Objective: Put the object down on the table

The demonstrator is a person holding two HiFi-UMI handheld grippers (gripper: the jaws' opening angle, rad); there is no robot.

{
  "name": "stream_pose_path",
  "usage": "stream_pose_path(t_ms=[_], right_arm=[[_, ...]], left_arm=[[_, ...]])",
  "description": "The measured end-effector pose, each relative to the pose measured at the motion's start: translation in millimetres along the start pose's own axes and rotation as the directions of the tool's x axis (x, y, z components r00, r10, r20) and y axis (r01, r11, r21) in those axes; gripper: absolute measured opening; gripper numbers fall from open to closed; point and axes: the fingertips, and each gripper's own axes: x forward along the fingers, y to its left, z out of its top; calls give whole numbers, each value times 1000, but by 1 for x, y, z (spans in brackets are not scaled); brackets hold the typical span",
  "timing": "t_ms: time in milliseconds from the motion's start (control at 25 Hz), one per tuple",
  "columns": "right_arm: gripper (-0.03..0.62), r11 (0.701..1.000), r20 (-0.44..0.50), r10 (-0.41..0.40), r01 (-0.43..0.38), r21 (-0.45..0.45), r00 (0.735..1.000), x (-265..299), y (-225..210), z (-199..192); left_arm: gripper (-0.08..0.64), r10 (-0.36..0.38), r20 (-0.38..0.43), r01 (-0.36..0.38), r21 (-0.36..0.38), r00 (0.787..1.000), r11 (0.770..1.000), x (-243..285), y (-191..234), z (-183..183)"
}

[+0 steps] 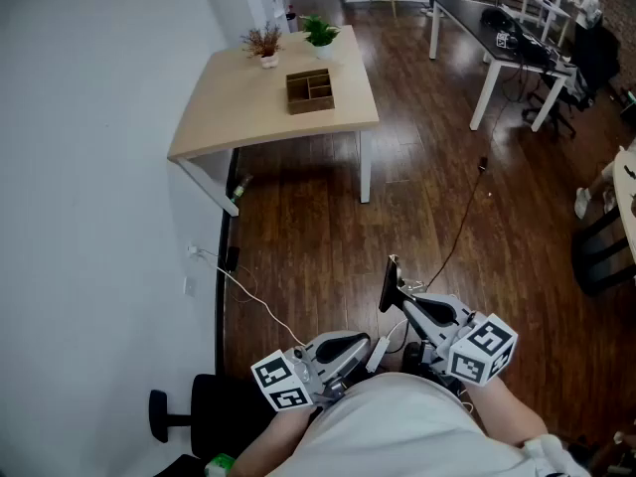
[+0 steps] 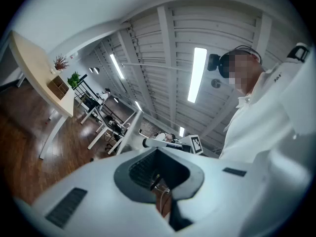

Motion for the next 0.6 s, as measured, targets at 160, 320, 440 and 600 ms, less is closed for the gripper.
stream_pose_path(t_ms=[160, 320, 440, 600], right_arm=[[9, 1000, 4, -12, 12, 4, 1000, 1, -1, 0], [9, 999, 11, -37, 37, 3, 999, 2, -2, -1], [9, 998, 17, -64, 64, 4, 998, 3, -3, -2], [9, 996, 31, -84, 84, 6, 996, 6, -3, -1]], left_arm=[[0, 0, -7, 0, 2, 1000, 1000, -5, -1, 0], [0, 13, 3, -13, 1, 1000, 1000, -18, 0, 0], [0, 18, -10, -18, -8, 1000, 1000, -31, 0, -4], [0, 37, -16, -37, -11, 999, 999, -46, 2, -4]])
